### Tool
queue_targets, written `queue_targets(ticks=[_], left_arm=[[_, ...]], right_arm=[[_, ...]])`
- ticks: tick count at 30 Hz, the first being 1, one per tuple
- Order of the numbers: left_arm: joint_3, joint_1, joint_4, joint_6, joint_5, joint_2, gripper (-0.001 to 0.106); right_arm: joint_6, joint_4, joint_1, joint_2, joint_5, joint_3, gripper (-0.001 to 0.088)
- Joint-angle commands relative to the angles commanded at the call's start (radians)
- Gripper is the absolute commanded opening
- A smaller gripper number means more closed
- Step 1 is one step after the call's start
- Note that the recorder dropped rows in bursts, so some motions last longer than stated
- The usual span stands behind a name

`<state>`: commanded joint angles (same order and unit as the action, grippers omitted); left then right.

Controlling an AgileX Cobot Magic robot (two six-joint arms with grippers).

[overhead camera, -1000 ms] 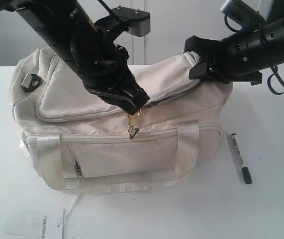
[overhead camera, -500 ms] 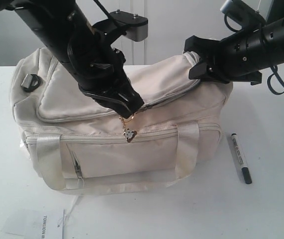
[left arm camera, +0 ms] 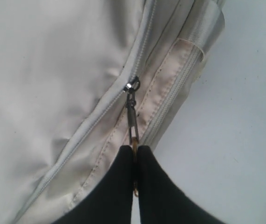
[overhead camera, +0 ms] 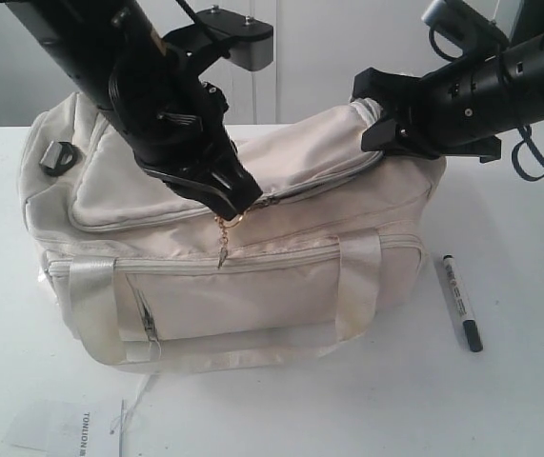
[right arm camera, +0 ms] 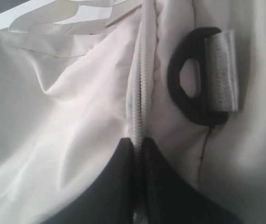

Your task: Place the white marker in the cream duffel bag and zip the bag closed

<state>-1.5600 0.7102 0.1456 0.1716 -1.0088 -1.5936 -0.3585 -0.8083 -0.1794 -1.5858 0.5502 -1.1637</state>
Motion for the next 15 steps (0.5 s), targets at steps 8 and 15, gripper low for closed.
queue_targets(ticks=[8, 15], left_arm=[[0.0, 0.0, -0.025, 0.0, -0.023, 0.004, 0.0], [0.0, 0.0, -0.063, -0.018, -0.047, 0.011, 0.0]], right_arm=[[0.0, 0.0, 0.0, 0.0, 0.0, 0.0, 0.0], [0.0, 0.0, 0.0, 0.0, -0.002, 0.0, 0.0]])
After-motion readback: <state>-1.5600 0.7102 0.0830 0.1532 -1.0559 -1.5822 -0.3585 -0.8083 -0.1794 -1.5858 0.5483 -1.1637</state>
